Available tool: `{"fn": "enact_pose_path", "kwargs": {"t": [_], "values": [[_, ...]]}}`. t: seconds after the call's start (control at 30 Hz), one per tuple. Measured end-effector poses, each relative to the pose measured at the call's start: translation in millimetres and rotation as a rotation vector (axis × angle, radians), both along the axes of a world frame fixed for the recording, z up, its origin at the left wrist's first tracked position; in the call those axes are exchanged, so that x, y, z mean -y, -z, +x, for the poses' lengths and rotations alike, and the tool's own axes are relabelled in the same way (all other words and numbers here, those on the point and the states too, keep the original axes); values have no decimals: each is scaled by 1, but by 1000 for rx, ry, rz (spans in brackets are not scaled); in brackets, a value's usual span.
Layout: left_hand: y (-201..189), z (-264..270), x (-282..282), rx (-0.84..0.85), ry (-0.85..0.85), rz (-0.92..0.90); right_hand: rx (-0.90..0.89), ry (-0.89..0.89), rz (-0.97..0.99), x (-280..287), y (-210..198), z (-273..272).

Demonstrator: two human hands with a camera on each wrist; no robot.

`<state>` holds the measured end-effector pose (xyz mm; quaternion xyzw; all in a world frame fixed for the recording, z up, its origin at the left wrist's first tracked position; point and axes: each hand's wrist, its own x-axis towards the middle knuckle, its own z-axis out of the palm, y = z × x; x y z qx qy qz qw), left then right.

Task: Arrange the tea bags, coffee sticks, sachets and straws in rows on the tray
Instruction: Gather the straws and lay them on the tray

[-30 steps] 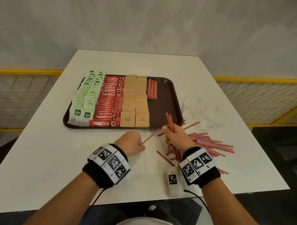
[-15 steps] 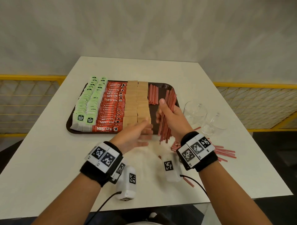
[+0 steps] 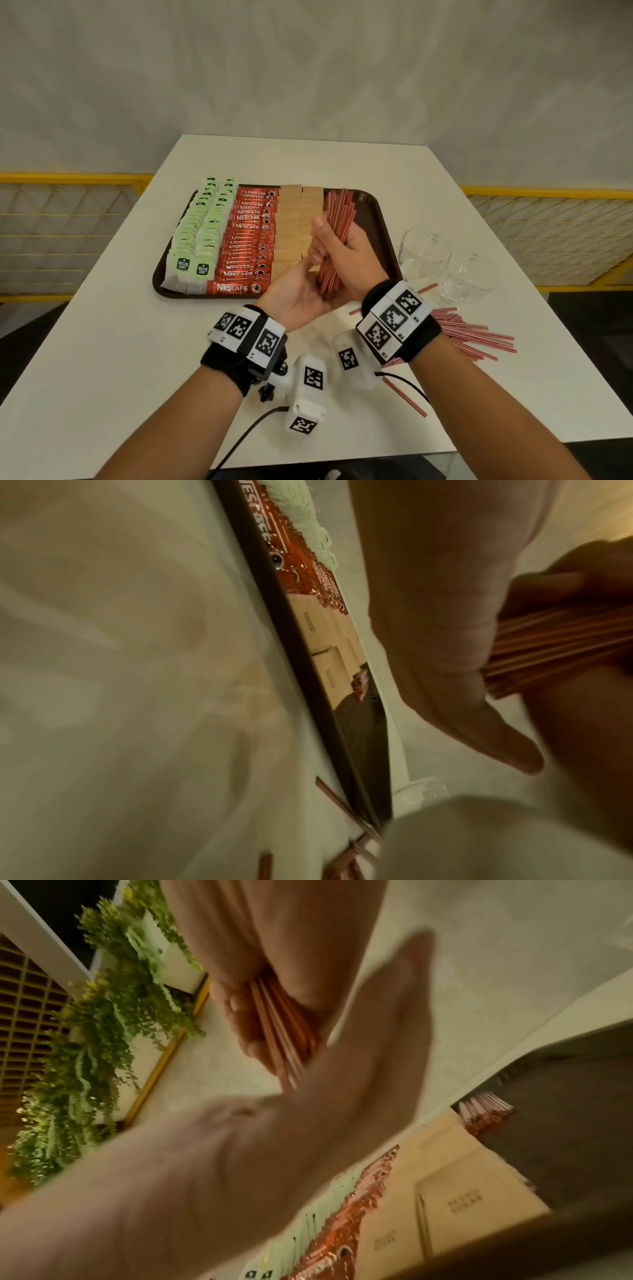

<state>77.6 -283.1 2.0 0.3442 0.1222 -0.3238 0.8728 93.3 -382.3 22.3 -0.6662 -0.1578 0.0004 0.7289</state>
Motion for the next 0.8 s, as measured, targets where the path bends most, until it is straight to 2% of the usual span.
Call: {"fn": "enact_pose_path", "kwargs": {"t": [0.07, 0.27, 0.43, 0.63, 0.8], "values": [[1, 0, 1, 18, -16, -28, -1, 16, -9, 1, 6, 0], [8, 2, 2, -18, -46, -53, 183, 83, -9, 4, 7, 8], [6, 7, 0, -11, -34, -66, 254, 119, -26, 2, 7, 18], [9, 17, 0, -38, -79, -37, 110, 71, -28, 1, 14, 26], [7, 27, 2, -6, -139, 16, 24, 27, -192, 1, 26, 32]]}}
